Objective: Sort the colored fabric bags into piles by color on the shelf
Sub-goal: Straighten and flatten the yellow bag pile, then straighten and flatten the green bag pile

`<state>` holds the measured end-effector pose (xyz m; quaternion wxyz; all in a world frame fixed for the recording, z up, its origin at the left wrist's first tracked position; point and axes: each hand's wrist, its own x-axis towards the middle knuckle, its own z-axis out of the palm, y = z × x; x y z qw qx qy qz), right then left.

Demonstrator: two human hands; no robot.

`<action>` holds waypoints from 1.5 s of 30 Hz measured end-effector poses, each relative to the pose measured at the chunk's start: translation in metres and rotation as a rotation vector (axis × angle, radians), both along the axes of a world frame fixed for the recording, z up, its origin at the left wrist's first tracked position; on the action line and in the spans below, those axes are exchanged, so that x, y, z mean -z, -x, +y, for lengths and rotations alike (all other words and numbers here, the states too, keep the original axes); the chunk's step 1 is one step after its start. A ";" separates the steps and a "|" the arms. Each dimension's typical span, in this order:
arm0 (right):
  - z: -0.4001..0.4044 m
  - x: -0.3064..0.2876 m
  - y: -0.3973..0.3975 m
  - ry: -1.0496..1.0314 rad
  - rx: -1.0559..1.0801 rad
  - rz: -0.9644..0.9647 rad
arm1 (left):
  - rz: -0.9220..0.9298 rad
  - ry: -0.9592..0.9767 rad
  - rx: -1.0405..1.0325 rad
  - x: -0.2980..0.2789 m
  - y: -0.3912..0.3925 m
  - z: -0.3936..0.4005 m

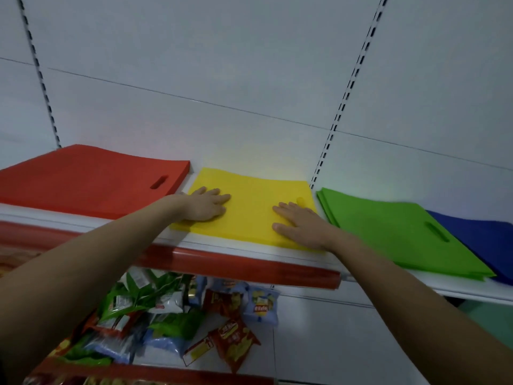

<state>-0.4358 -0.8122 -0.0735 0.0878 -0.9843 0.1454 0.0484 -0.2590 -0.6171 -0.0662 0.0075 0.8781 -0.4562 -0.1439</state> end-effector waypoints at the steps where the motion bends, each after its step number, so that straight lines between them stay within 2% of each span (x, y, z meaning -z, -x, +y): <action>1: 0.002 -0.005 0.000 -0.022 0.004 0.001 | -0.023 -0.004 -0.007 -0.001 -0.001 -0.001; 5: 0.008 -0.032 0.001 -0.059 -0.021 -0.146 | -0.145 -0.033 -0.071 -0.024 0.000 -0.015; 7: 0.005 -0.051 0.006 -0.064 0.011 -0.222 | -0.148 0.110 -0.040 -0.046 0.017 -0.030; 11: -0.014 -0.080 0.035 -0.054 -0.003 -0.241 | -0.092 0.393 0.079 -0.076 0.058 -0.070; 15: -0.050 -0.097 0.076 -0.054 -0.003 -0.349 | -0.012 0.555 0.184 -0.088 0.105 -0.113; 17: -0.073 -0.099 0.099 -0.026 0.010 -0.337 | 0.033 0.594 0.229 -0.089 0.130 -0.133; 22: -0.127 -0.089 0.157 0.024 -0.034 -0.155 | 0.086 0.518 0.333 -0.074 0.187 -0.172; 28: -0.186 -0.059 0.211 0.158 -0.183 -0.035 | -0.140 0.359 0.396 -0.037 0.228 -0.209; 31: -0.206 -0.048 0.219 0.209 -0.214 0.080 | -0.145 0.290 0.381 -0.027 0.236 -0.219; 34: -0.223 -0.042 0.222 0.188 -0.200 0.094 | -0.179 0.243 0.394 -0.018 0.242 -0.224; 39: -0.232 -0.042 0.220 0.182 -0.163 0.073 | -0.207 0.315 0.399 -0.016 0.246 -0.233; 45: -0.247 -0.053 0.233 0.155 -0.139 0.118 | -0.250 0.268 0.446 -0.020 0.240 -0.233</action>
